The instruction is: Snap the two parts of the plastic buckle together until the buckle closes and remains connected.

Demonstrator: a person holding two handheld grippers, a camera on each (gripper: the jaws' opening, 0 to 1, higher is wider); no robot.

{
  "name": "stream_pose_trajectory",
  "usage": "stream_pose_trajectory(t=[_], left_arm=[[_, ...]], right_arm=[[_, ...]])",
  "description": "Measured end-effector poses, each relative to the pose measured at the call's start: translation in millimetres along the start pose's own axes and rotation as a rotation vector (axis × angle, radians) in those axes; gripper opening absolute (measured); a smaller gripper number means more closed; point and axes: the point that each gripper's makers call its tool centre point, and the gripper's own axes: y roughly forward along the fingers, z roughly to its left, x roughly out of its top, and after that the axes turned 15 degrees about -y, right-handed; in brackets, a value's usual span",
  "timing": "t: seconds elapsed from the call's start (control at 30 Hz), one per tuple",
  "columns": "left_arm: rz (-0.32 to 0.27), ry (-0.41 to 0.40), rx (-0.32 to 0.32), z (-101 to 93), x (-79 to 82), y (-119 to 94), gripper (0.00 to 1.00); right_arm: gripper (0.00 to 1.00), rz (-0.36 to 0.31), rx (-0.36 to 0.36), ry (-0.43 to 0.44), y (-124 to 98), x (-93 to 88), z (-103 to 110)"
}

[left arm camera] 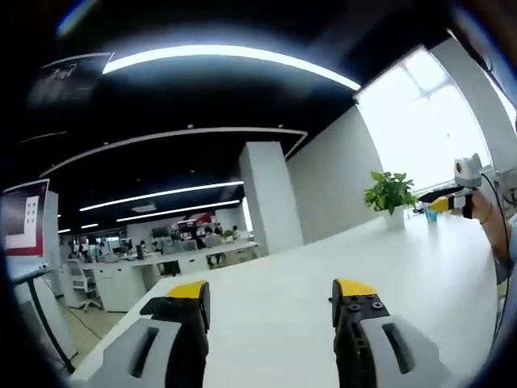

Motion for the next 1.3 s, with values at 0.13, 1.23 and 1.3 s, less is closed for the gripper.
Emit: stream_pose_trajectory(t=[0.13,1.23,1.3], left_arm=[[-0.028,0.010,0.031,7.2,-4.0,1.1,0.62],[-0.046,0.036,0.134,29.7,-33.7,-0.3,0.63],[-0.054,0.037,0.142,31.0,-32.5,-0.6,0.63]], right_arm=[[0.43,-0.004,-0.007,0.021,-3.5,-8.4,1.1],[0.50,0.104,-0.193,-0.012,-19.8,-61.9,-16.9],[0.50,0.100,-0.204,-0.008,-20.3,-61.7,-19.2]])
